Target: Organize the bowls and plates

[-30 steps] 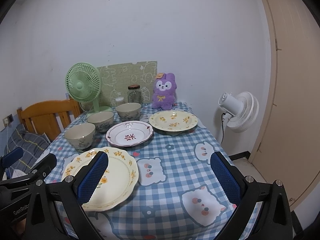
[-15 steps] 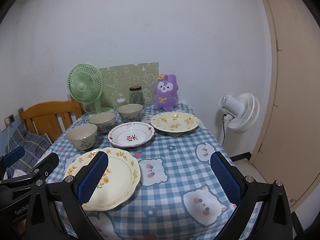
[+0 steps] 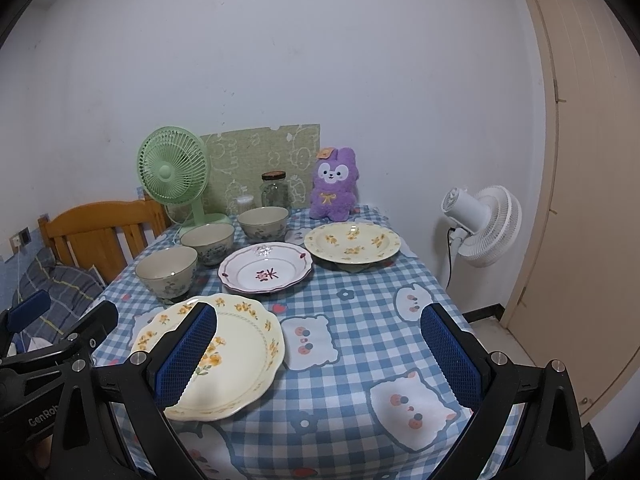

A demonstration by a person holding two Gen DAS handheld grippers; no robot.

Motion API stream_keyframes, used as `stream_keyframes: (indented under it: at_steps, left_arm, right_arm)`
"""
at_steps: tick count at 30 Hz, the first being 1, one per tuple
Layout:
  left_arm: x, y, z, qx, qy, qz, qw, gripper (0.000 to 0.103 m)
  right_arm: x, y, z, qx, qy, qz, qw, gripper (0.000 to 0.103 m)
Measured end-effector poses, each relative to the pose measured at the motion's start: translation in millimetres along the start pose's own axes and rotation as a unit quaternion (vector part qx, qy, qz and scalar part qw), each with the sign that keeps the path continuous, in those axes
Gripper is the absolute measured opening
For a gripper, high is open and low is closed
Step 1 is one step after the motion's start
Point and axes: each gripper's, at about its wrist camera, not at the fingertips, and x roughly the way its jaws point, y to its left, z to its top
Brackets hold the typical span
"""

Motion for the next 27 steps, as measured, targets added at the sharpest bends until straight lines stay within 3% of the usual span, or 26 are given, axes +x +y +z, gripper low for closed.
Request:
stream_keyframes:
  at_steps: [17, 27]
  left_arm:
    - [35, 5, -6, 0.013, 0.021, 0.01, 0.9996, 0.088]
    - [72, 15, -15, 0.009, 0.06, 0.009, 0.9981, 0.079]
  right_arm:
    - [41, 11, -4, -0.001, 0.034, 0.016, 0.999, 0.101]
    - [75, 27, -10, -0.015, 0.067, 0.019, 0.997, 0.098]
